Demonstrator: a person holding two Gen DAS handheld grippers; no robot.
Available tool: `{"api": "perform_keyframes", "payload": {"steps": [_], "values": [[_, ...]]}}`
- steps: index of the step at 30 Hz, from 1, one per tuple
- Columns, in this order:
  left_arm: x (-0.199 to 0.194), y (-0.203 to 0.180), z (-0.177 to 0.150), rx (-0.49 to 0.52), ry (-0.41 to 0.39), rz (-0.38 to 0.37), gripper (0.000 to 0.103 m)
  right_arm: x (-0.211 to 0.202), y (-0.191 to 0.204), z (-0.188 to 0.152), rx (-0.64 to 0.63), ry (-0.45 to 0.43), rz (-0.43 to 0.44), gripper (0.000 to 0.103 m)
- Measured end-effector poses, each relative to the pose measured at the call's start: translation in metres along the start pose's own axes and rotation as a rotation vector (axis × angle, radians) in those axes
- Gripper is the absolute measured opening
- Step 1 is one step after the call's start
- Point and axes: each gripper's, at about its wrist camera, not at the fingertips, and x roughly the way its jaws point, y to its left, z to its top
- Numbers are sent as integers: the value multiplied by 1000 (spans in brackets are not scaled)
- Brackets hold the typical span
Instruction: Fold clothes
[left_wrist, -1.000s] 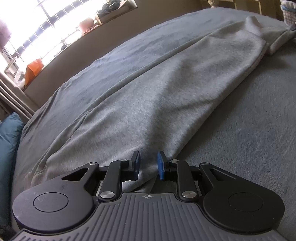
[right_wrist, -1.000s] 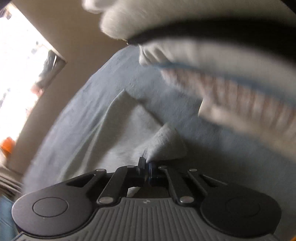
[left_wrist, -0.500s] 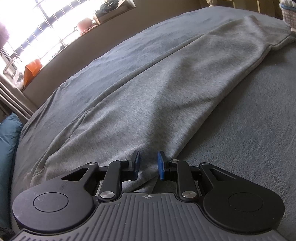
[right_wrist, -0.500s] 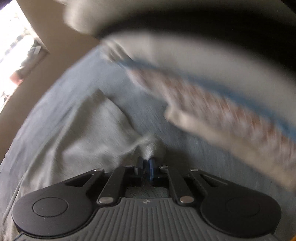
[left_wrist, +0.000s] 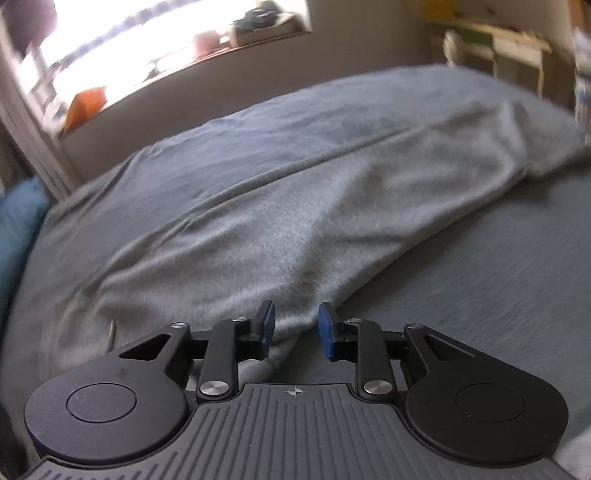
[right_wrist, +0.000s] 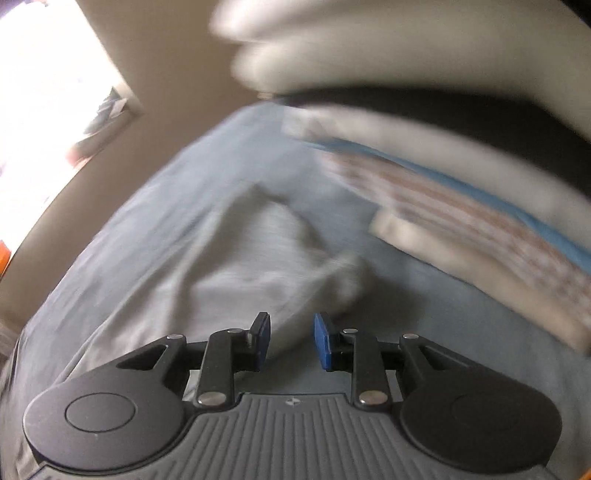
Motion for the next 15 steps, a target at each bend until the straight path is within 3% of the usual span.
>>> {"api": "perform_keyframes", "payload": {"steps": [2, 9, 15], "values": [[-17, 8, -3, -68, 3, -12, 31, -1, 26, 0, -94, -8, 45, 29], [-53, 30, -26, -231, 6, 49, 34, 4, 110, -22, -348, 36, 226, 34], [-51, 45, -36, -317, -2, 66, 34, -1, 138, -33, -408, 59, 255, 34]]}}
